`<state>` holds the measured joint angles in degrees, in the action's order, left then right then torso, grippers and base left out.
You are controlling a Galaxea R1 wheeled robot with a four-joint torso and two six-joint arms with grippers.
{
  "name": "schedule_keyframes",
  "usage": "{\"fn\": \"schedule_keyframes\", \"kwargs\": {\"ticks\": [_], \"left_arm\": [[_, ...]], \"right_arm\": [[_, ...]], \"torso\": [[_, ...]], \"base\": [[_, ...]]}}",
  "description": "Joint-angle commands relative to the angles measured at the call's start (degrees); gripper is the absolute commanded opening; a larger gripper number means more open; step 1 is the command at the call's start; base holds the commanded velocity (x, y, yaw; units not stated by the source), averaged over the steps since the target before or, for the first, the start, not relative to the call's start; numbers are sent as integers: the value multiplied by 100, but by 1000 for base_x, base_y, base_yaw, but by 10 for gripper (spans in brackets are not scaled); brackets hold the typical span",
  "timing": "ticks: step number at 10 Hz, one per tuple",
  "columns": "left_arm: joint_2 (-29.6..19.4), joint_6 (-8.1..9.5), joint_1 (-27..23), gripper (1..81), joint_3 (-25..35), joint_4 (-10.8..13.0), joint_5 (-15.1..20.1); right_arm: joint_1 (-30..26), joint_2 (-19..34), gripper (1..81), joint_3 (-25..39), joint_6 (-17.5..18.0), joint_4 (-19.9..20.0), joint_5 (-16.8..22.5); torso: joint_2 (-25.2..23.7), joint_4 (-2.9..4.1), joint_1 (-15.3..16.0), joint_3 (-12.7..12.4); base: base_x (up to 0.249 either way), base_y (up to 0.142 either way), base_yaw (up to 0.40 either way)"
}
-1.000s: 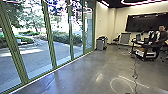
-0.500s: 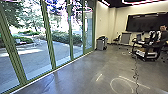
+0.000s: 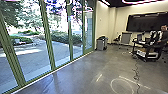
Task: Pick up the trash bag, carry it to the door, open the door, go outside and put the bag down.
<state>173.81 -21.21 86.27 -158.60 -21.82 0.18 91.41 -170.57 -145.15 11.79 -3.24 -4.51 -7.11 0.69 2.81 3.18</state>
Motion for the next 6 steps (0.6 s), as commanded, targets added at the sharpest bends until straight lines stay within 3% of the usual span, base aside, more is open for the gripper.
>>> {"fn": "schedule_keyframes", "kwargs": {"ticks": [1,5,6], "left_arm": [[-13,-59,-317,10,13,55,351],[-22,-59,-326,10,21,55,351],[-13,-59,-325,10,22,46,351]], "right_arm": [[-258,-15,811,58,-19,-45,293],[-258,-23,811,58,-19,-45,293],[-258,-23,811,58,-19,-45,293]], "torso": [[0,0,0,0],[0,0,0,0],[0,0,0,0]], "base": [[110,0,0],[110,0,0],[112,-69,0]]}}
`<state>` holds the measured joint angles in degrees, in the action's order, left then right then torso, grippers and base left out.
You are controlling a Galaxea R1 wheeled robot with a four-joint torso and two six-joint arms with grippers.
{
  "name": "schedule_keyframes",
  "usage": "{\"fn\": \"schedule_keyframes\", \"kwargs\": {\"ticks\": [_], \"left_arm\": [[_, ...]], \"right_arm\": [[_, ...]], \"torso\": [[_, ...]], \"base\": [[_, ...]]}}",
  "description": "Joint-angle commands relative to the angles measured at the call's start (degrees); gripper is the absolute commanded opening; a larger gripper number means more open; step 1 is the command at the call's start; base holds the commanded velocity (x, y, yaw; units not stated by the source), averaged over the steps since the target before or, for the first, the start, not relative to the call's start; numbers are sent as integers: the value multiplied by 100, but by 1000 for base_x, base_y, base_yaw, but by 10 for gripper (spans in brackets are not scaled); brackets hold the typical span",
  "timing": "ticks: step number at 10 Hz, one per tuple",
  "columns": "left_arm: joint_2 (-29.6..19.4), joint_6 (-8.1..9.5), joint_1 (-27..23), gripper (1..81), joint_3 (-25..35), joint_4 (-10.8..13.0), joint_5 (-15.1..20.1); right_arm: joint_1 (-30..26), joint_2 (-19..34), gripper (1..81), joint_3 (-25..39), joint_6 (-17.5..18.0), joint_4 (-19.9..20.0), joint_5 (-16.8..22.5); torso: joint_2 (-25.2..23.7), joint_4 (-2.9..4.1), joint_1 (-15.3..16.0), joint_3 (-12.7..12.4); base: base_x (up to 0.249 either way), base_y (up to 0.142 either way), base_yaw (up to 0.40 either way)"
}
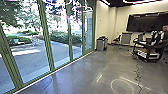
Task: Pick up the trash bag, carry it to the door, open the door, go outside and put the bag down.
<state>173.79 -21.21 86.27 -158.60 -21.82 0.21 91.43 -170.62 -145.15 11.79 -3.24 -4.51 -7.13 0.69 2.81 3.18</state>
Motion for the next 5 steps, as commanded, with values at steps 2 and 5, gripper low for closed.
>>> {"fn": "schedule_keyframes", "kwargs": {"ticks": [2,5], "left_arm": [[-2,-59,-317,10,22,55,348],[-2,-59,-325,10,13,55,348]], "right_arm": [[-261,-19,811,58,-19,-54,293],[-261,-19,811,58,-19,-54,293]], "torso": [[0,0,-2,0],[2,0,0,0]], "base": [[113,-80,0],[114,-80,0]]}}
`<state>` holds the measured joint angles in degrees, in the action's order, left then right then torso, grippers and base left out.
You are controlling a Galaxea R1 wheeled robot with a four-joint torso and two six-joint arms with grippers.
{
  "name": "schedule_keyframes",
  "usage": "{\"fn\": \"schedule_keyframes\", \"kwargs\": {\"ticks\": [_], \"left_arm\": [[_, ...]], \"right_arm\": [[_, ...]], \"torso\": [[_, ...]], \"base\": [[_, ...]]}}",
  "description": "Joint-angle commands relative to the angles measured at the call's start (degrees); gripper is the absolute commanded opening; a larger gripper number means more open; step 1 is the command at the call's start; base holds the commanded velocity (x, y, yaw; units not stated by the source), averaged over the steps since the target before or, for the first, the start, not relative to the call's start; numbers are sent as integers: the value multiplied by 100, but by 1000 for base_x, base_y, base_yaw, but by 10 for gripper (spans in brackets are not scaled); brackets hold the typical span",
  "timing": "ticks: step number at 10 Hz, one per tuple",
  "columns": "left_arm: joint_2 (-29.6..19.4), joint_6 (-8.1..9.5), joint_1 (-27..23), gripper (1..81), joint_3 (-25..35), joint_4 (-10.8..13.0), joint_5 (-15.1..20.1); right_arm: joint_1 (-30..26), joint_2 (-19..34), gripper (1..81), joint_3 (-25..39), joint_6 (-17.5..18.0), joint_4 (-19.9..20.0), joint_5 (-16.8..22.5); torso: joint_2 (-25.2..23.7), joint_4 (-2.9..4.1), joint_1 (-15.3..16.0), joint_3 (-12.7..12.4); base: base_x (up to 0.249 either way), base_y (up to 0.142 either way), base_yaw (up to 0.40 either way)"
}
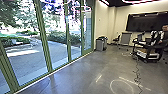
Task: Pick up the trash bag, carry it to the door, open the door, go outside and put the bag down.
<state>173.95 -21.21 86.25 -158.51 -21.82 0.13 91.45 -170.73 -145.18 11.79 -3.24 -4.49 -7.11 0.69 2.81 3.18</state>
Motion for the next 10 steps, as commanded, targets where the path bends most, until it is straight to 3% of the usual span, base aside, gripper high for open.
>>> {"fn": "schedule_keyframes", "kwargs": {"ticks": [1,4,10], "left_arm": [[-18,-59,-314,10,5,55,356],[-26,-59,-323,10,5,46,347],[-35,-59,-315,10,13,46,347]], "right_arm": [[-263,-8,811,61,-19,-53,290],[-263,-8,811,61,-19,-45,290],[-246,-8,811,61,-19,-54,290]], "torso": [[0,0,0,0],[0,0,0,0],[0,0,0,0]], "base": [[115,-74,0],[116,-70,0],[116,0,0]]}}
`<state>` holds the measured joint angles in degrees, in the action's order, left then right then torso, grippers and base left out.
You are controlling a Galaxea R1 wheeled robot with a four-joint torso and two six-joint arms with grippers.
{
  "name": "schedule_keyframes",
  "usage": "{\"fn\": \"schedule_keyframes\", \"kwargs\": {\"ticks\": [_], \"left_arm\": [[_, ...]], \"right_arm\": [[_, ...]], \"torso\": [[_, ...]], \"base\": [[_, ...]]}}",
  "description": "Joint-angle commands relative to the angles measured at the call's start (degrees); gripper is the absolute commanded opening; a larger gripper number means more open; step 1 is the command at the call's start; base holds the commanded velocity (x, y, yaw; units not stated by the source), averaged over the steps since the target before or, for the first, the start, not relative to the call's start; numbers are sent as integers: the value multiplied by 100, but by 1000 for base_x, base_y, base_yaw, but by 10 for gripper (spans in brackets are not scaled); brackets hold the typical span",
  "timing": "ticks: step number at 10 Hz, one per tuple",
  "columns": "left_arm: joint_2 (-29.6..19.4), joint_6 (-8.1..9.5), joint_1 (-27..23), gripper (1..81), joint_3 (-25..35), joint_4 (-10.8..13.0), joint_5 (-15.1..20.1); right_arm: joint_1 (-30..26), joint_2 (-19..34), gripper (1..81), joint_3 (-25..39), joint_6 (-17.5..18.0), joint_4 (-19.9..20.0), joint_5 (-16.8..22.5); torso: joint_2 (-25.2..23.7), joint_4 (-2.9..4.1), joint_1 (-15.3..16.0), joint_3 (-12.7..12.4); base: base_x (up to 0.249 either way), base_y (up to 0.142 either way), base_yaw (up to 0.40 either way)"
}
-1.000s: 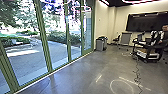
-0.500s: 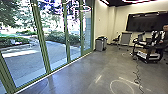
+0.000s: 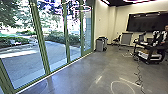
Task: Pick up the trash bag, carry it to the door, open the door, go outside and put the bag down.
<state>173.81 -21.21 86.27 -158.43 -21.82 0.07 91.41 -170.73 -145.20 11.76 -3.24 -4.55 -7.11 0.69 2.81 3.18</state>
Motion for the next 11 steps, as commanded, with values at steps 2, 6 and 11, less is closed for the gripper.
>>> {"fn": "schedule_keyframes", "kwargs": {"ticks": [2,6,11], "left_arm": [[-13,-59,-325,10,5,55,353],[-13,-59,-317,10,5,55,353],[-13,-59,-317,10,5,55,353]], "right_arm": [[-240,1,811,54,-16,-54,297],[-232,1,811,54,-16,-54,297],[-232,1,811,54,-16,-45,297]], "torso": [[0,0,0,0],[0,0,0,0],[0,0,0,0]], "base": [[118,0,0],[132,0,0],[138,-37,0]]}}
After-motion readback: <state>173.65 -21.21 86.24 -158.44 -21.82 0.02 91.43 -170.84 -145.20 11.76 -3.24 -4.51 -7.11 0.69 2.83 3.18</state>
